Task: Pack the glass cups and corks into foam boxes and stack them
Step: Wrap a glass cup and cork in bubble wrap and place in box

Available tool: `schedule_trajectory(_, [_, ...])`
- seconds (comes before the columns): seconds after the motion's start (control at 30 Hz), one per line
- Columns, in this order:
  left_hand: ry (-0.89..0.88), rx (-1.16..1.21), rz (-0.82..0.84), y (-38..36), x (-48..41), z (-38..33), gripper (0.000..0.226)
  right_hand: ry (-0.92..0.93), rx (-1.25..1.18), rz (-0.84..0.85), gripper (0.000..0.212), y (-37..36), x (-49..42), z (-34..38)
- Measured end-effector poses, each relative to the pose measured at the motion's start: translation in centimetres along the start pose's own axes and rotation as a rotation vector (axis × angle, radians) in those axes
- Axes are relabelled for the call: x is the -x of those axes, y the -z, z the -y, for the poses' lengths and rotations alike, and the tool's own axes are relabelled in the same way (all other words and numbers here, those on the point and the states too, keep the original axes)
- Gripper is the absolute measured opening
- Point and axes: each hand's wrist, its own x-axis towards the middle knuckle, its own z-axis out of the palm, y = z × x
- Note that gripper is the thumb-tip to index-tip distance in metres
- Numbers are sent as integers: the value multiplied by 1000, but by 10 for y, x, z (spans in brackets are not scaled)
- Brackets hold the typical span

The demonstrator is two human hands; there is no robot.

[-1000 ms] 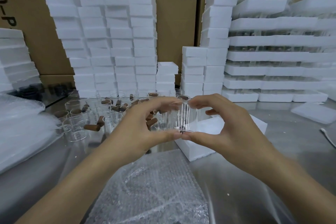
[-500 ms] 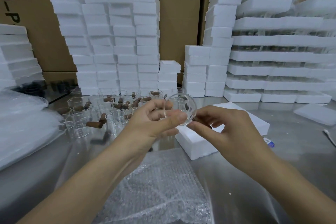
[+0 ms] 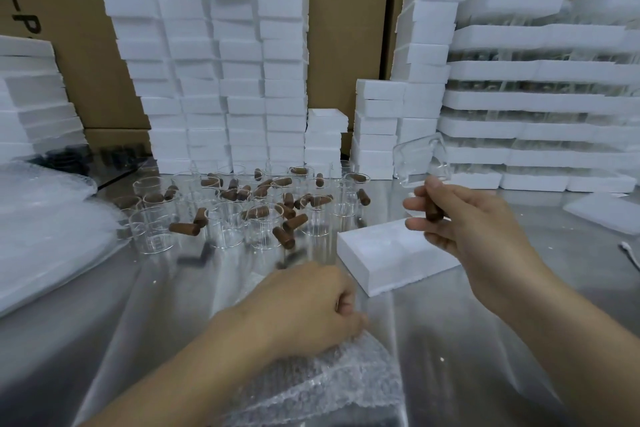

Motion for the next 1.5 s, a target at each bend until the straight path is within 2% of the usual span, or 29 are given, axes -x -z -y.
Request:
schedule_trajectory(0.1, [-18, 164, -81, 12, -2, 6, 34, -18, -15, 43, 29, -4, 2, -4])
schedule_trajectory(0.2, [-69, 409, -393, 28, -2, 12, 33, 34, 9, 87, 29, -5, 5, -2])
schedule_trajectory(0.3, [-112, 578, -739, 38, -2, 12, 29, 108, 63, 244, 28, -4, 10, 7])
schedule_trajectory(0.4, [-158, 672, -927, 40, 0, 9, 19, 179, 133, 364, 28, -4, 15, 13])
schedule_trajectory(0.5, [-216, 655, -1027, 40, 2, 7, 10, 204, 232, 384, 26, -2, 17, 15])
schedule_trajectory(0.6, [-255, 498, -1109, 39, 3, 6, 6, 201, 354, 450, 23, -1, 18, 14])
schedule_trajectory(0.77, [-432, 248, -1088, 25, 4, -4, 4, 180, 392, 513, 21, -11, 20, 1])
schedule_trajectory(0.87, [-559, 141, -1042, 11, 2, -13, 9, 178, 359, 513, 25, -15, 19, -5])
schedule_trajectory(0.97, [-645, 133, -975, 0, 3, -24, 13, 144, 267, 564, 9, -14, 20, -4])
schedule_trajectory(1.07, [-705, 138, -1036, 5, 8, -30, 14, 51, 180, 611, 28, -10, 18, -6])
schedule_trajectory(1.13, [-634, 160, -1199, 22, 12, -24, 20, -45, 76, 613, 30, -8, 16, -6])
schedule_trajectory(1.2, [-471, 205, -1362, 44, 15, -8, 19, -113, 0, 607, 32, -8, 13, -4])
schedule_trajectory(1.27, [-290, 254, -1472, 61, 16, 12, 28, -114, -13, 585, 34, -7, 11, -3])
schedule_trajectory(1.33, [-166, 390, -1395, 70, 13, 33, 39, -59, 56, 551, 38, -7, 9, -5])
schedule_trajectory(1.5, [-100, 916, -754, 69, 3, 51, 84, 31, 97, 511, 36, -9, 11, -9])
